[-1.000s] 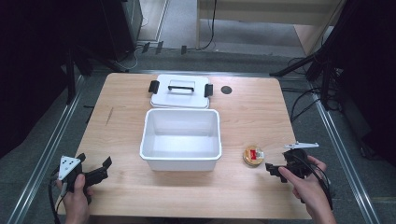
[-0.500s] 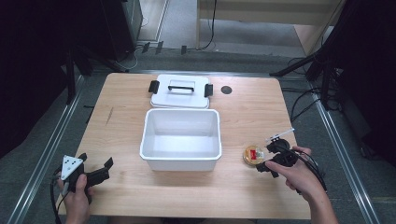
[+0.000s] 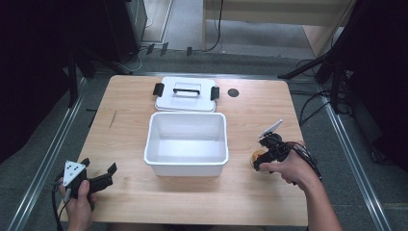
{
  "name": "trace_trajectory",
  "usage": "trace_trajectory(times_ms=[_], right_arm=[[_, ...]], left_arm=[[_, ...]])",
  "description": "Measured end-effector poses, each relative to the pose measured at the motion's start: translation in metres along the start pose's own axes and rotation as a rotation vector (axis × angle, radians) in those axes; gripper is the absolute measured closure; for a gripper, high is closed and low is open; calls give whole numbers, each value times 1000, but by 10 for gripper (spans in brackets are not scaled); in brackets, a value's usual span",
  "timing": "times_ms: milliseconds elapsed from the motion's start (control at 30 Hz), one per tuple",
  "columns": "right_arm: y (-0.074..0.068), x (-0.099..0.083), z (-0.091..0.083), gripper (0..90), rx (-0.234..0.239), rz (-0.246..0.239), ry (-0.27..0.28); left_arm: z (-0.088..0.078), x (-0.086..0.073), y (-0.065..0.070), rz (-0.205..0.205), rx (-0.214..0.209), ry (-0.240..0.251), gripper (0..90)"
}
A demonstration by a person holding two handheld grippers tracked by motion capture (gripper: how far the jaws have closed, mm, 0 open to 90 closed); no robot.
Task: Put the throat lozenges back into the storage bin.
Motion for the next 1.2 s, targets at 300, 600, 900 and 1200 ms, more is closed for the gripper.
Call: trace_trajectory(times_ms=[300, 600, 900, 1200], right_arm=[[-5, 10, 12, 133, -21, 36, -50], [-8, 17, 23, 172, -39, 56, -82], [-10, 20, 23, 205, -33, 37, -80], [-14, 25, 4, 205, -19, 16, -65]], left_arm=[[0, 0, 0, 2, -2, -2, 0], [0, 0, 1, 5, -7, -6, 0], [0, 0, 1, 6, -8, -7, 0], [0, 0, 1, 7, -10, -7, 0]])
Point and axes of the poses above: each handheld gripper's, and its own axes: z roughly forward along the jaws, x roughly out of its top, y roughly to its right, the point moved 8 cm from there along z, roughly forward along the jaws, and after that the axes turned 12 degrees about z, right-handed, at the moved point
